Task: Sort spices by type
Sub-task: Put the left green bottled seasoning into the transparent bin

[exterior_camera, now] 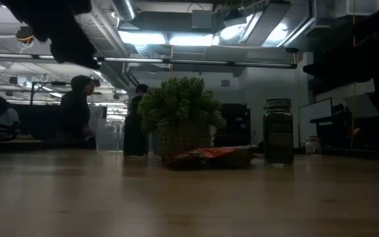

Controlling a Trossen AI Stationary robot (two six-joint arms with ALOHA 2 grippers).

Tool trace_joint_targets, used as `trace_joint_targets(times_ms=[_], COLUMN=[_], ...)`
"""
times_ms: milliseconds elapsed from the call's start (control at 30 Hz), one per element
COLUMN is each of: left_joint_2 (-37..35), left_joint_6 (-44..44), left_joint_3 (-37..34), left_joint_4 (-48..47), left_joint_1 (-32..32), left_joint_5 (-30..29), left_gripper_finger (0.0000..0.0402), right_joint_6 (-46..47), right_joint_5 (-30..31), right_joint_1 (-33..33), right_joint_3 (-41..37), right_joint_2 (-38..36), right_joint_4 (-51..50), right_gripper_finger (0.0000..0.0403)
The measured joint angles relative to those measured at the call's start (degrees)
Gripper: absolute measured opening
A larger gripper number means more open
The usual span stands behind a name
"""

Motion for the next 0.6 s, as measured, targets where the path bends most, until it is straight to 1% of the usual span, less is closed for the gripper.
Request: trace_joint_targets(times_ms=[100, 167, 300, 500, 600], left_joint_2=[3.77, 6.01, 10.12, 13.89, 14.51], left_joint_6=[2.97, 4.78, 6.64, 2.55, 2.28], left_joint_3=[0.00, 0.00, 0.00, 0.00, 0.00], left_joint_4=[-0.65, -0.63, -0.61, -0.38, 1.01], left_joint_1=[0.27, 0.89, 3.39, 9.88, 13.36], left_joint_5=[-4.34, -5.09, -5.27, -5.47, -3.06], left_gripper_finger=[0.0246, 0.0246, 0.0246, 0.0246, 0.0246], right_joint_6=[-0.02, -0.01, -0.02, -0.02, -0.02], right_joint_5=[0.00, 0.00, 0.00, 0.00, 0.00], right_joint_1=[0.00, 0.00, 0.00, 0.00, 0.00], right_joint_3=[0.01, 0.01, 0.01, 0.01, 0.01], right_joint_2=[0.00, 0.00, 0.00, 0.00, 0.00], right_joint_4=[0.00, 0.01, 0.00, 0.00, 0.00], right_gripper_finger=[0.0324, 0.0324, 0.0324, 0.0324, 0.0324])
